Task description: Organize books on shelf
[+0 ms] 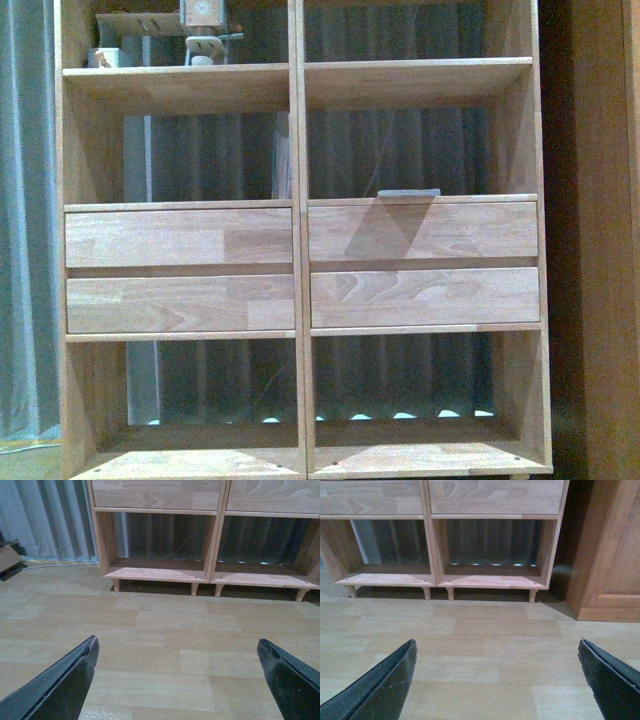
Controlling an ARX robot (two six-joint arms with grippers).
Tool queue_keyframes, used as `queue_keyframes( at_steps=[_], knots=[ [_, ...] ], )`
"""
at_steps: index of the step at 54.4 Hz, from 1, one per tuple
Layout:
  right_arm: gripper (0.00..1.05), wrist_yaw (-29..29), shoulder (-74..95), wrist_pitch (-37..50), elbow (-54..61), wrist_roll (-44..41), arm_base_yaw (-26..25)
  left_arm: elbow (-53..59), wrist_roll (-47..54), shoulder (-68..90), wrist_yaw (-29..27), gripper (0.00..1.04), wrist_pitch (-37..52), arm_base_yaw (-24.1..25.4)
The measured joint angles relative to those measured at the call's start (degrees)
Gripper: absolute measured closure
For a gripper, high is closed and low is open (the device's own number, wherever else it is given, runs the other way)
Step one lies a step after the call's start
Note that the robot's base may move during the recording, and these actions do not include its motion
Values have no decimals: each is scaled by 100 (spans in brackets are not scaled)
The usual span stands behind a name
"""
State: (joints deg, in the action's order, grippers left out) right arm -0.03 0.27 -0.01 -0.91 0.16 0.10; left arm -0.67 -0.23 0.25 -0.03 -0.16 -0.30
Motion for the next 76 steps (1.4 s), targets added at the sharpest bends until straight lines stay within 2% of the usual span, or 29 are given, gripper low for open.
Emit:
queue_keyframes(
  at_steps=[76],
  knots=[
    [7, 0, -2, 0, 0, 0, 0, 0, 0, 0, 2, 7, 0, 0]
  ],
)
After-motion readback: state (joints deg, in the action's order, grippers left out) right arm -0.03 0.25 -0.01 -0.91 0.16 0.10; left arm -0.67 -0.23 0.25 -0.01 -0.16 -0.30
